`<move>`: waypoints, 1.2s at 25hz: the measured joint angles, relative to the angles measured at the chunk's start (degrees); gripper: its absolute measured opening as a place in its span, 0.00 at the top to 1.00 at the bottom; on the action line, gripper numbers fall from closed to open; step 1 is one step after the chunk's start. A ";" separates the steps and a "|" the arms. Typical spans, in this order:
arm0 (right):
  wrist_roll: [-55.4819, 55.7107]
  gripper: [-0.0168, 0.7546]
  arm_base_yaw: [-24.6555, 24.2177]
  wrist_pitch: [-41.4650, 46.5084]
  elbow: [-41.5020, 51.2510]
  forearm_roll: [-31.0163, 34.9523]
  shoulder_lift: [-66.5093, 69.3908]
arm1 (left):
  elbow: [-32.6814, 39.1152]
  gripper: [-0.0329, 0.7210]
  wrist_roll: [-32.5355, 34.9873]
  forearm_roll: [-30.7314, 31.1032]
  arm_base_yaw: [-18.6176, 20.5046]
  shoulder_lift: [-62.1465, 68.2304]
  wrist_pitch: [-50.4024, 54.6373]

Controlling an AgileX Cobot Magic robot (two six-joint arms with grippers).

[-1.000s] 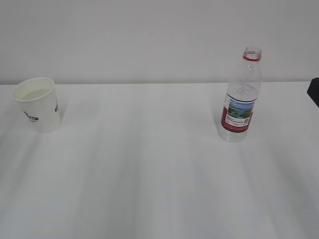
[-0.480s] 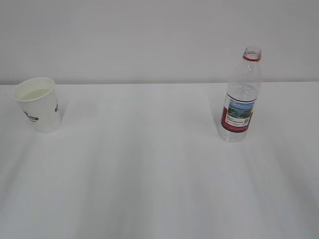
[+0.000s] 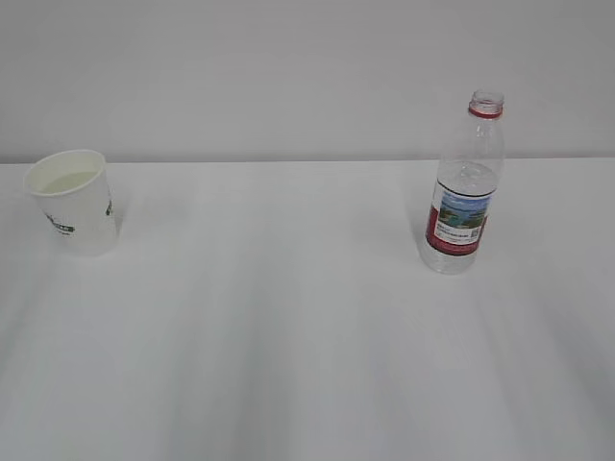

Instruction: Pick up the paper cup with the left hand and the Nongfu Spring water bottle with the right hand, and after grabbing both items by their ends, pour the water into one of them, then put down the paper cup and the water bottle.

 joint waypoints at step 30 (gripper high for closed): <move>5.74 0.21 0.00 41.76 -7.01 -9.27 -21.19 | -4.47 0.18 8.73 -7.57 0.00 -21.07 39.83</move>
